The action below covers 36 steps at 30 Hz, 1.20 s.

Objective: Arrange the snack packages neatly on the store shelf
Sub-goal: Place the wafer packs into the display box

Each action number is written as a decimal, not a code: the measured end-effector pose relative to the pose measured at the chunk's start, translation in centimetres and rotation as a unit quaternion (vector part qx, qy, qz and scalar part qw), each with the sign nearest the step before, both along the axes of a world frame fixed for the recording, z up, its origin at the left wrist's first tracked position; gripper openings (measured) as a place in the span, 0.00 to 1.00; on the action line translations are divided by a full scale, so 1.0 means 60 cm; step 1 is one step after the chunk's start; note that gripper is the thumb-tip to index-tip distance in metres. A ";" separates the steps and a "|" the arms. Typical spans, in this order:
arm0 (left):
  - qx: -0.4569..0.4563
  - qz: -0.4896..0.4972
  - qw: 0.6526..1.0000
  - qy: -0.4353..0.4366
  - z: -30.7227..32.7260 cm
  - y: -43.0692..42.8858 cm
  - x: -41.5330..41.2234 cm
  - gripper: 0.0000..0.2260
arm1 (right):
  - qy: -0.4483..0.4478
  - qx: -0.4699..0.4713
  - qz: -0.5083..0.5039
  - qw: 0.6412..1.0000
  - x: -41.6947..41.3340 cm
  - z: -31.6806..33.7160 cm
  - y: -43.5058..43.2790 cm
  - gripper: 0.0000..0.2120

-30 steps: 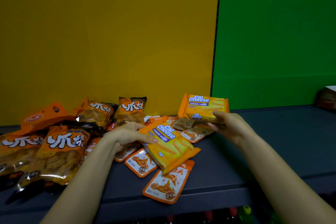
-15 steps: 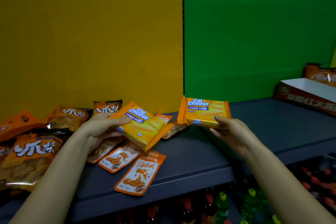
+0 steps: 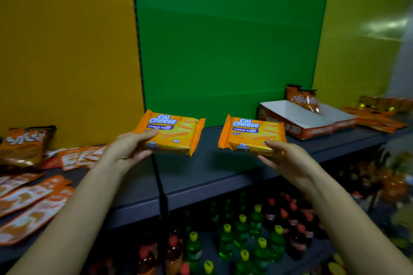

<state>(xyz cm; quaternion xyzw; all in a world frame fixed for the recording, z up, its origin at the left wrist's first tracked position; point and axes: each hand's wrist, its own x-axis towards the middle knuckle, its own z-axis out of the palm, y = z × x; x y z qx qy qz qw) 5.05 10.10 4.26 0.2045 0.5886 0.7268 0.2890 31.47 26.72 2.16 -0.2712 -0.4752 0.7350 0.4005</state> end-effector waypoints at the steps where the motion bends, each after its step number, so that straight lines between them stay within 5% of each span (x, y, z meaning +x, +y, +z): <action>1: 0.003 -0.006 1.000 -0.010 -0.005 0.024 0.029 0.06 | -0.001 -0.001 -0.008 1.000 0.029 -0.001 0.015 0.02; 20: 0.057 -0.121 0.980 -0.147 -0.045 0.413 0.334 0.03 | -0.041 -0.031 -0.092 0.994 0.350 -0.009 0.279 0.01; 26: 0.079 -0.116 0.980 -0.138 -0.028 0.537 0.362 0.03 | -0.032 -0.032 -0.088 0.995 0.359 0.006 0.408 0.11; 36: 0.042 -0.123 0.987 -0.095 0.010 0.710 0.324 0.02 | -0.053 0.014 -0.036 0.998 0.309 0.053 0.632 0.12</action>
